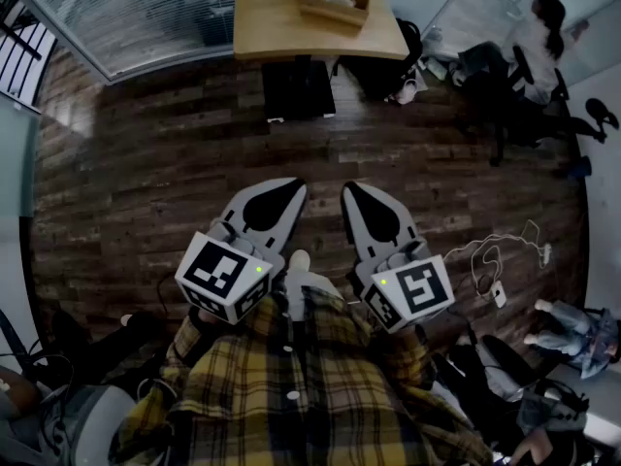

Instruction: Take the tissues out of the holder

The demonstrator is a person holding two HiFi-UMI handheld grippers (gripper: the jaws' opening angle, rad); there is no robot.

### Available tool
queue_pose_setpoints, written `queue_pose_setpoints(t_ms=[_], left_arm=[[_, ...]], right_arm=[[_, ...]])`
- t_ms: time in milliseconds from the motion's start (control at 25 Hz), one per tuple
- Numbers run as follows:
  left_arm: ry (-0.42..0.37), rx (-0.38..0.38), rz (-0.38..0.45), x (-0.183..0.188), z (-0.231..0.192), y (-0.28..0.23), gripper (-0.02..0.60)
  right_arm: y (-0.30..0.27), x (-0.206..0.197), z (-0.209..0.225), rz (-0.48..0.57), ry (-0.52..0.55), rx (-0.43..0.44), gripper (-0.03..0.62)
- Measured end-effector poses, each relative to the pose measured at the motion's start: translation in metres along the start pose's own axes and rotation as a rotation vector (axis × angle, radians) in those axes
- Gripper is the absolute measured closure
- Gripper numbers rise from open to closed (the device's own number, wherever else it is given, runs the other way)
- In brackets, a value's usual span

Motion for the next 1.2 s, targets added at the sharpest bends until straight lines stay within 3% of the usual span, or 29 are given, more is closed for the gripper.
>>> queue_pose_setpoints(t_ms=[680,1200], left_arm=[[-0.045,-0.010,0.004,-0.008,0.012,-0.012,0.574],[-0.047,0.024,0.025,-0.015,0.032,-0.013,0.574]], right_arm=[[0.011,-0.006,0.013,0.030,-0.021,-0.001,0.583],[0.030,-0.017,0.021,0.026,0.001,0.020,0.583]])
Point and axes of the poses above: the fingertips, and each gripper's own axes: y backward along the fingers, z to its right, x out of its top, the point moved 8 cm from there along y, backward along the fingers, and after that the axes turned 12 degrees about -x, right-handed, at the moved point
